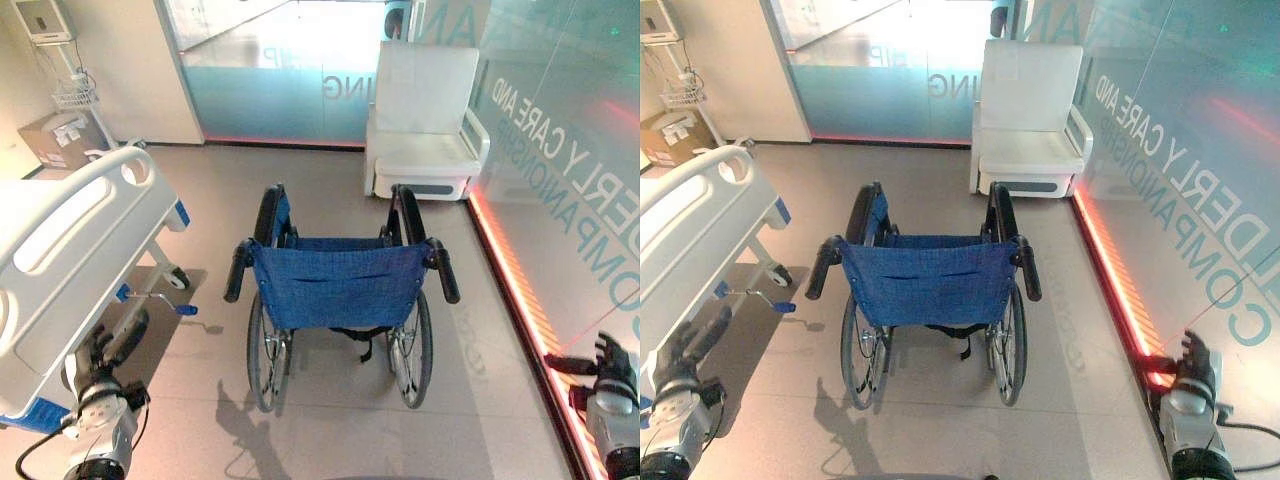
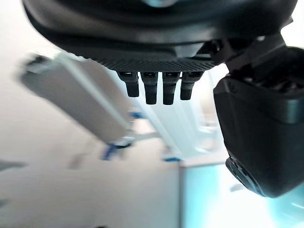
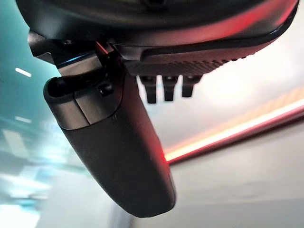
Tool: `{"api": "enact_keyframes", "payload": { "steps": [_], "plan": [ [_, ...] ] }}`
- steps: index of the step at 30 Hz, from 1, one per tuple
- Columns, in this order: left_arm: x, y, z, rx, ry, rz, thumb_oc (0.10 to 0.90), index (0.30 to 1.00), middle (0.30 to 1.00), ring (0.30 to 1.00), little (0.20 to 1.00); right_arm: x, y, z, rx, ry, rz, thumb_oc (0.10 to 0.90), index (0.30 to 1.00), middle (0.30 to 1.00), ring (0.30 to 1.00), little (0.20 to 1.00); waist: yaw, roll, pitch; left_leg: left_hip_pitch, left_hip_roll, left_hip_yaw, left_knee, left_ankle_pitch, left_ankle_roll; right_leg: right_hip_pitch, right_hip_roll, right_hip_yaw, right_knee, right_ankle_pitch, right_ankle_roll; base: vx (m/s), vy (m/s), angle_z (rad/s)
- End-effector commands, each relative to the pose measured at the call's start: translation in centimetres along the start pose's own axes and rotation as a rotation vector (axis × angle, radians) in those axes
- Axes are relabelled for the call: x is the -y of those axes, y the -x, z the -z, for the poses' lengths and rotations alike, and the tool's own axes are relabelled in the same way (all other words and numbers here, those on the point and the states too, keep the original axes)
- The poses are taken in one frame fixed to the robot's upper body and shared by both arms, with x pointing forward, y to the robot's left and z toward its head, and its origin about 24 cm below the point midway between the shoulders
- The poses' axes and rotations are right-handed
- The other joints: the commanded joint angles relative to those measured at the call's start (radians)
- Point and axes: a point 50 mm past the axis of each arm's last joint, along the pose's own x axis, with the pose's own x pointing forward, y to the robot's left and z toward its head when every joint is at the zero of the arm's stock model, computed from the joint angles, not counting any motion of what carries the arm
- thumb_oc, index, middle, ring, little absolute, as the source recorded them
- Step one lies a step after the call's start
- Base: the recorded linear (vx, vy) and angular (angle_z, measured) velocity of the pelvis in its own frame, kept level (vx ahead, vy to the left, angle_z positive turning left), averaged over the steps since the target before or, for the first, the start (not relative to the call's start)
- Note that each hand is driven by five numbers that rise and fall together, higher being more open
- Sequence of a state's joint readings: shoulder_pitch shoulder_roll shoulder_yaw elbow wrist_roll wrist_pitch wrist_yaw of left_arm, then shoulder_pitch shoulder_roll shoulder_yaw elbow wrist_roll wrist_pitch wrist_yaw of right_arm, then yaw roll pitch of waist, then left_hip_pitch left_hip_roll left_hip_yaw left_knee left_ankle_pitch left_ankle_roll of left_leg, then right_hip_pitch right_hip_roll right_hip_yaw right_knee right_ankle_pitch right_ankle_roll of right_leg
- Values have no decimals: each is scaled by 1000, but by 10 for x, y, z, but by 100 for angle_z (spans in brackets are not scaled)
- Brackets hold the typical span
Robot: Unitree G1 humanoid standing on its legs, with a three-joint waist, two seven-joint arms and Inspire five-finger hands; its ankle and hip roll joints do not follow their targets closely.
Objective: Push the wheelchair next to the bed
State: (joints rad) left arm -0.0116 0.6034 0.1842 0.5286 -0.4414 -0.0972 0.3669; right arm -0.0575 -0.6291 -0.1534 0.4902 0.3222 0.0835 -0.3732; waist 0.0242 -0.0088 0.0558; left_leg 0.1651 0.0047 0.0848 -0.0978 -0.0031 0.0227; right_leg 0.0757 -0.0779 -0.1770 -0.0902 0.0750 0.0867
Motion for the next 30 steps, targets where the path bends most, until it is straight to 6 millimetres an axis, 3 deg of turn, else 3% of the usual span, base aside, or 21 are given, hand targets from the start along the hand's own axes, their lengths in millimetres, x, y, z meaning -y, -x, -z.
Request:
{"api": "enact_keyframes", "payload": {
  "steps": [1,3,6,11,21,30],
  "plan": [
    [-3,-14,-115,509,35,-70,800,900,900,900,900,6,-4,-107,424,-191,77,800,900,900,900,900,2,-1,-23,-24,-45,9,11,-21,-6,51,36,31,3,-23,-11,0,0,0],
    [5,-10,-147,627,63,-36,800,900,900,900,900,-5,7,-141,556,-245,21,800,900,900,900,900,2,0,-29,-22,-43,10,11,-24,-9,55,35,29,3,-28,-12,0,0,0],
    [14,-4,-172,708,126,18,800,900,900,900,900,-16,19,-167,665,-304,-61,800,900,900,900,900,1,1,-37,-21,-41,13,11,-24,-12,58,34,25,3,-31,-11,0,0,0],
    [37,3,-193,722,278,160,800,900,900,900,900,-46,36,-192,721,-395,-280,800,900,900,900,900,-2,1,-48,-16,-38,17,11,-26,-16,64,33,17,3,-36,-11,0,0,0],
    [83,16,-189,636,329,433,800,900,900,900,900,-94,50,-186,577,-489,-564,800,900,900,900,900,-3,-4,-51,-13,-34,24,11,-22,-15,71,33,7,3,-39,-13,0,0,0],
    [114,25,-181,585,251,568,800,900,900,900,900,-130,57,-167,430,-406,-696,800,900,900,900,900,-2,-10,-43,-9,-32,27,11,-16,-17,78,35,-1,3,-38,-14,0,0,0]
  ]
}}
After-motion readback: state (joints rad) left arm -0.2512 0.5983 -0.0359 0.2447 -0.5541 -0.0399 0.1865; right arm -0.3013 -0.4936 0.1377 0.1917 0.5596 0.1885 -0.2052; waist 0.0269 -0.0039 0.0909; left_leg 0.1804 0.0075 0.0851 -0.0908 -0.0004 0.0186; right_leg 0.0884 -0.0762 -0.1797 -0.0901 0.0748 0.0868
